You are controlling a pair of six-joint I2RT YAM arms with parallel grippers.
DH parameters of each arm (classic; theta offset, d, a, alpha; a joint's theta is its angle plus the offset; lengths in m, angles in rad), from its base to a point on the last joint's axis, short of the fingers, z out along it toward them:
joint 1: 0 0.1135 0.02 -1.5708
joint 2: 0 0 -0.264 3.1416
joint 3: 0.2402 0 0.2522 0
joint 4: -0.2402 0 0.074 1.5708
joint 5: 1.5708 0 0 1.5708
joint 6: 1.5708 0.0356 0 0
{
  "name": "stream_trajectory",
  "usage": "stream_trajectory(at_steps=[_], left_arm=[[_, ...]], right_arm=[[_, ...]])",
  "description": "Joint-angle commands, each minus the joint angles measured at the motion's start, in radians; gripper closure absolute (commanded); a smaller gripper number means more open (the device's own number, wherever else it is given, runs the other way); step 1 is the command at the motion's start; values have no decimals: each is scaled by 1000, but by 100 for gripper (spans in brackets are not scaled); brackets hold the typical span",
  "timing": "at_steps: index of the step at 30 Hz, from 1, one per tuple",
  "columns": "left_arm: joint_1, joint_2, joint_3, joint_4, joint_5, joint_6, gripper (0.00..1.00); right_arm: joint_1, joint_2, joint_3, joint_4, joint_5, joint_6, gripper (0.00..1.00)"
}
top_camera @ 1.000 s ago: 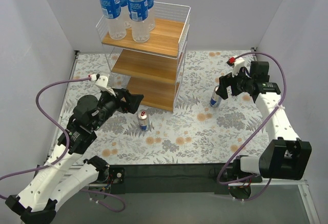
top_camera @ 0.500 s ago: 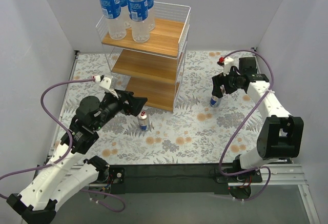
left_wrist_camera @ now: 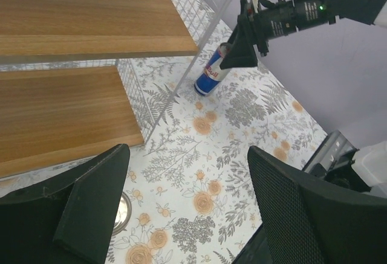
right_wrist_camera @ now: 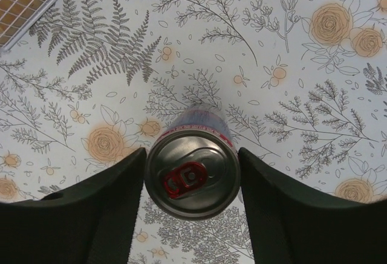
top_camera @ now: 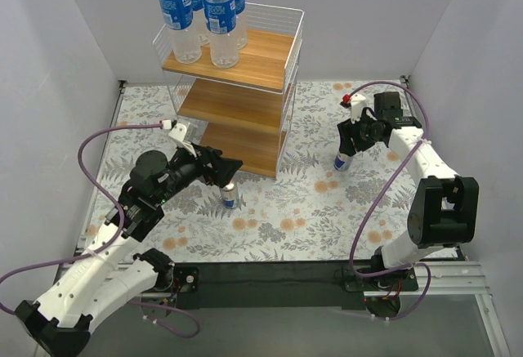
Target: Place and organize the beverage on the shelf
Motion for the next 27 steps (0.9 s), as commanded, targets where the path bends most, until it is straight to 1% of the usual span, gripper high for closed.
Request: stream_trajectory(at_steps=[1,2,4,5,7,8,9,11,12,13,15,16,18,19,20,23,27], left_arm=[[3,24,-17,57,102,0,22],[3,30,-20,67,117,-5,22],[2,48,-21,76,119,-16,22],[0,55,-21,89,133,-17,22],[-12,58,-35,112,146,-10,22],[-20,61,-41,136,154,-2,22],[-32,62,-56,150,162,7,22],[-99,79,-69,176,154,61,22],[-133,93,-75,179,124,90,22],[-214,107,-76,178,101,143,21],[-289,157,-84,184,64,191,21],[-344,174,-98,193,39,205,20],[-403,209,-131,256,6,231,20],[-420,219,-132,286,-4,248,20],[-438,223,-165,357,-11,274,20],[-483,262,-188,455,-54,317,19],[-520,337,-179,526,-94,371,18]], right_arm=[[9,11,20,17,3,-21,37],[11,15,20,19,3,-24,48],[11,14,22,16,-4,-32,65],[11,9,19,14,-5,-41,77],[12,-27,14,5,-17,-58,86],[12,-44,10,-7,-26,-72,94],[11,-64,8,-15,-57,-101,98],[11,-129,6,-73,-108,-154,99],[11,-152,6,-96,-163,-215,99],[11,-196,2,-128,-196,-249,99],[11,-244,-27,-185,-288,-285,99],[14,-294,-42,-197,-315,-302,99],[20,-368,-94,-237,-397,-326,99],[20,-392,-111,-248,-418,-326,99],[33,-416,-131,-260,-434,-331,99],[76,-501,-185,-289,-473,-333,99],[141,-574,-213,-314,-493,-308,99]])
